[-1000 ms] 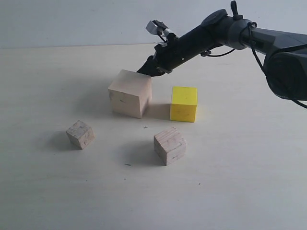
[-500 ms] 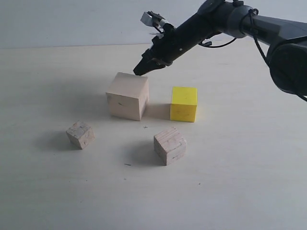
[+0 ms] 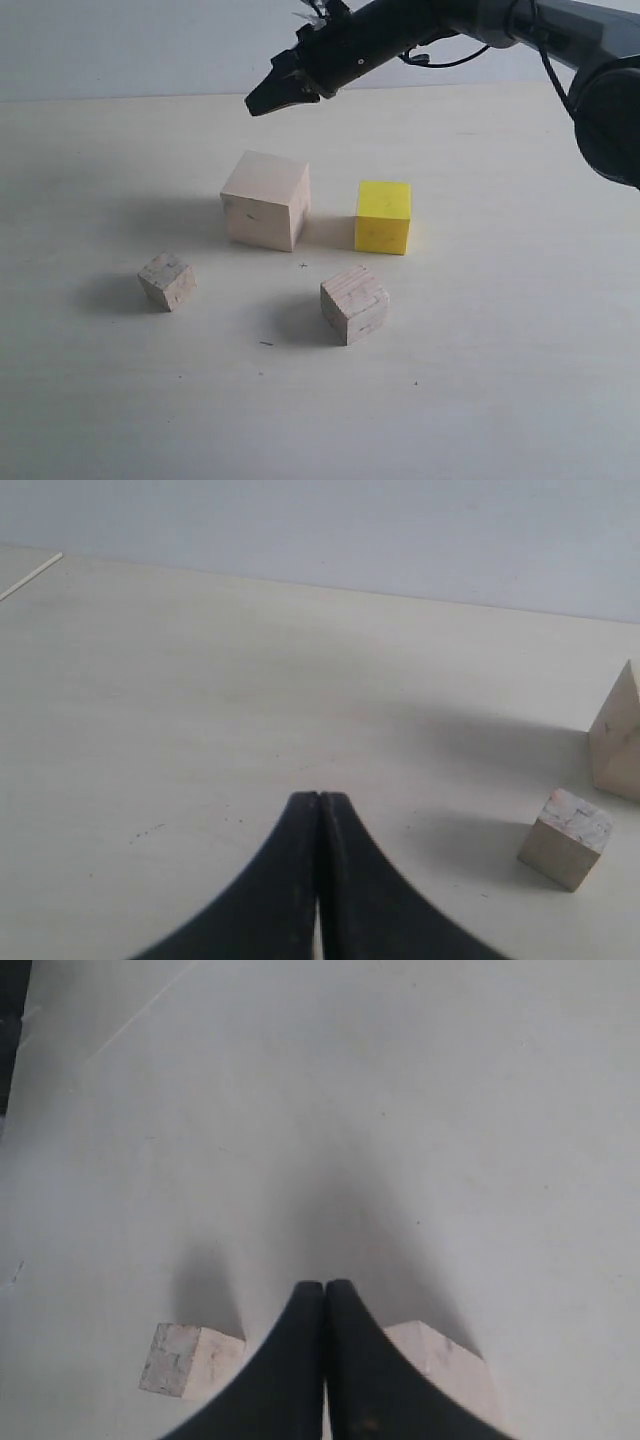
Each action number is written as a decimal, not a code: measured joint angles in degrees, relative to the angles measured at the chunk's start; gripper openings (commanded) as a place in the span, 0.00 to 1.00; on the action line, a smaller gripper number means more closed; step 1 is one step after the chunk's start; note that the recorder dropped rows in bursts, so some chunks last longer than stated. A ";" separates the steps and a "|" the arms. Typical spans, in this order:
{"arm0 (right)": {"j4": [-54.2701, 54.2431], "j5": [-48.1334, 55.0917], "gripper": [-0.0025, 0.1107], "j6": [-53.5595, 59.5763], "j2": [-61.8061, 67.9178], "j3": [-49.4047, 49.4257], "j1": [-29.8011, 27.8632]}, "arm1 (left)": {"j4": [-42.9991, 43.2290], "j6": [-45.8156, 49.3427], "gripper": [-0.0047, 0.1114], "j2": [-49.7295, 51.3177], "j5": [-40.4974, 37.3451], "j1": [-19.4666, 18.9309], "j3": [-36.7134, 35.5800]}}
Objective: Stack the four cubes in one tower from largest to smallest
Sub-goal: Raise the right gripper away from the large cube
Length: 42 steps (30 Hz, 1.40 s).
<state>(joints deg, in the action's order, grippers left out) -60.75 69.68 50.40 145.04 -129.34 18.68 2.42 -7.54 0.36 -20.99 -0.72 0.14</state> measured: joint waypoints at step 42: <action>-4.51 -38.33 0.02 14.98 -46.09 52.80 -3.37 | 0.00 0.00 0.04 0.00 0.00 0.00 0.00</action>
<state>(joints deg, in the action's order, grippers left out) -65.27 31.35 65.38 98.95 -76.55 15.31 2.42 -7.54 0.36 -20.99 -0.72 0.14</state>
